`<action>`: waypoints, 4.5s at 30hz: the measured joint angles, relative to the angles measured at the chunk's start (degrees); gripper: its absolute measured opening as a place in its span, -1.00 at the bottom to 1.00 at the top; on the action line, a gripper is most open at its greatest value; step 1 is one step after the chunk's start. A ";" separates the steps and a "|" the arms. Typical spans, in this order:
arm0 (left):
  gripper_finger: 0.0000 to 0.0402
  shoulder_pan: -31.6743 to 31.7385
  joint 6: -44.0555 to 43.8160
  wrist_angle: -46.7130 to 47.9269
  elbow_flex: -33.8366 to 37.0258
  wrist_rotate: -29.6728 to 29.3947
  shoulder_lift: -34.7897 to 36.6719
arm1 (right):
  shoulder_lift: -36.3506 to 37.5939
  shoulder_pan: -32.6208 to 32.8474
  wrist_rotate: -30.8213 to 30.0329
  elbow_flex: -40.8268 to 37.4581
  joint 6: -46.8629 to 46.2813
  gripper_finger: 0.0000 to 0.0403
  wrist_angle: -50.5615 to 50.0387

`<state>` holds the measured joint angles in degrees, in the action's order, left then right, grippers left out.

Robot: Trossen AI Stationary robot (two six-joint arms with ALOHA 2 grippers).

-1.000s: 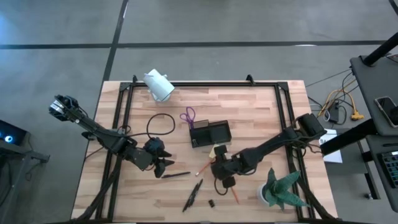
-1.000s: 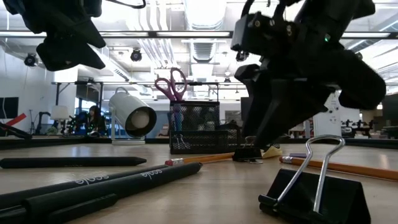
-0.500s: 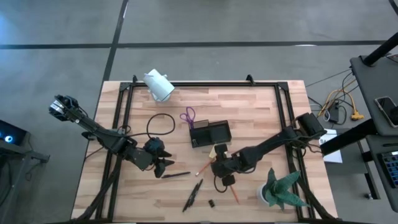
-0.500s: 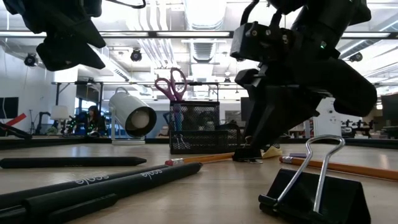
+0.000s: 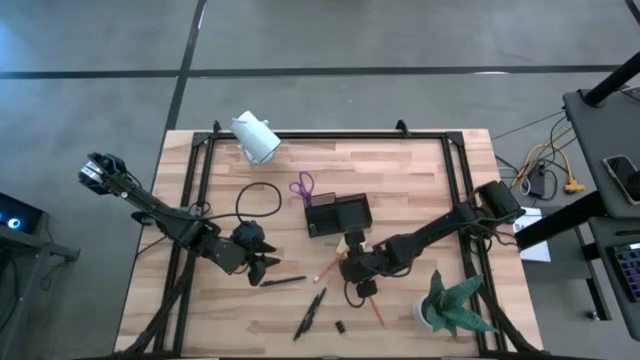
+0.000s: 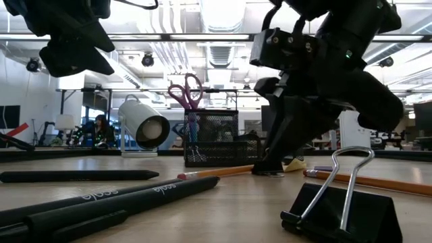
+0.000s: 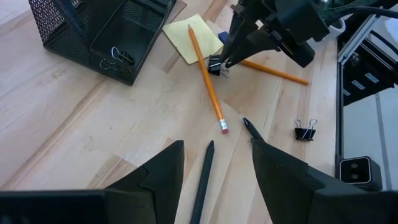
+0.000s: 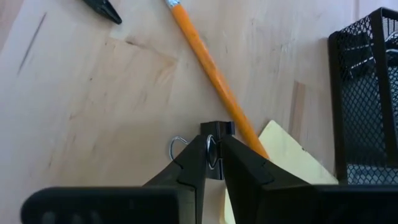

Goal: Pick and place office supplies into organizer
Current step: Put the top black binder clip into the black desk organizer, then put the black binder clip into the black desk organizer

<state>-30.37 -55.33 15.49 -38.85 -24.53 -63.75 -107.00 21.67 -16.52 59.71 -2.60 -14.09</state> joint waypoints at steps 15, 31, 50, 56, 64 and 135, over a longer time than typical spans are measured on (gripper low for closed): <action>-0.14 0.00 -0.02 0.00 0.00 0.00 0.00 | 0.34 -0.28 -0.37 -0.97 -2.64 -0.92 -0.48; -0.14 0.00 -1.31 0.00 0.00 0.00 0.00 | 3.46 -0.29 -5.05 3.45 -7.49 -0.96 -0.97; -0.14 0.00 -1.43 -0.23 0.24 0.00 0.02 | -0.12 -15.48 1.37 8.16 -5.71 -0.96 -0.79; -0.14 0.00 -1.47 -0.32 0.69 0.00 0.02 | -2.08 -16.25 -0.17 8.28 -6.12 -0.96 0.40; -0.14 0.00 -1.47 -0.04 0.85 0.00 0.02 | -3.13 -17.31 -5.47 8.23 -15.13 -0.96 0.00; -0.14 0.00 0.67 -0.47 1.64 4.68 0.02 | -11.24 15.17 7.03 14.30 38.38 -0.08 2.75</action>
<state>-30.37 -54.66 15.02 -37.21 -19.86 -63.72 -118.24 36.84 -9.49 74.01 35.78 -11.34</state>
